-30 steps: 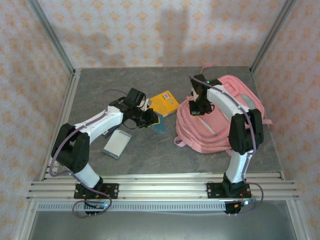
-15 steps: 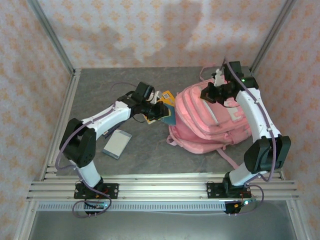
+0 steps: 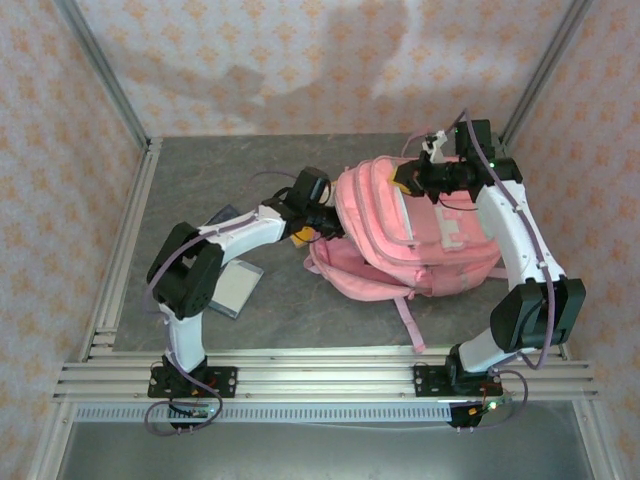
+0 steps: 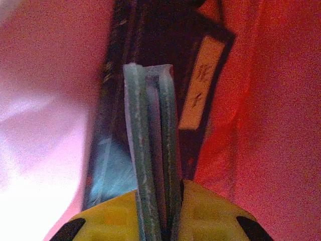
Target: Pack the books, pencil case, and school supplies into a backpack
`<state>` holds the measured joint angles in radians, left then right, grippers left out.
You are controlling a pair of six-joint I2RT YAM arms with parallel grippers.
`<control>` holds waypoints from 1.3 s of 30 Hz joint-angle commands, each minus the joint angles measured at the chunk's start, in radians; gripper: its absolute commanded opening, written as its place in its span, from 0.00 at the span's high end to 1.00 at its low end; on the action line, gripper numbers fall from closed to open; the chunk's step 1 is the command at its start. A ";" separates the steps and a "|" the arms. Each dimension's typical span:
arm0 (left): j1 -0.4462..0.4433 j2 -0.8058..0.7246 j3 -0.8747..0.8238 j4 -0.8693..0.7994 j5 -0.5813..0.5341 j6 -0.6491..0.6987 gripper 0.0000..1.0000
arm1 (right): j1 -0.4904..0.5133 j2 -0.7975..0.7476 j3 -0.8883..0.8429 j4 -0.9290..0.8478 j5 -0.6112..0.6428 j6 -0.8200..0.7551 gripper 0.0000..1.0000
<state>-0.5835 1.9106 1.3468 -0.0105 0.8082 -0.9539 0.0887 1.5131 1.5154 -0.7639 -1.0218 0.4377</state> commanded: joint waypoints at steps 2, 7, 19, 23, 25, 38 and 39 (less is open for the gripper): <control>-0.057 0.076 0.043 0.314 0.054 -0.156 1.00 | 0.003 -0.057 0.016 0.158 -0.133 0.092 1.00; -0.120 0.177 0.080 0.497 0.011 -0.297 1.00 | 0.003 -0.056 -0.003 0.267 -0.147 0.187 1.00; -0.253 0.448 0.352 0.634 -0.070 -0.491 0.49 | 0.020 -0.006 0.004 0.394 -0.122 0.286 1.00; -0.256 0.406 0.364 0.454 -0.081 -0.385 0.28 | 0.020 0.001 0.046 0.268 -0.061 0.188 1.00; -0.241 0.355 0.333 0.355 -0.088 -0.319 0.24 | 0.019 -0.002 0.064 0.199 -0.010 0.135 1.00; -0.157 0.077 0.139 -0.087 -0.099 -0.009 0.17 | 0.018 -0.053 0.117 -0.213 0.488 -0.225 1.00; -0.151 0.059 0.125 -0.107 -0.102 0.003 0.17 | 0.018 -0.055 0.112 -0.224 0.515 -0.232 1.00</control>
<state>-0.7555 2.0323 1.5082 0.0021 0.7197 -1.0466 0.1097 1.5055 1.6032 -0.9287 -0.6586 0.2966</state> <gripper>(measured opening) 0.830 0.042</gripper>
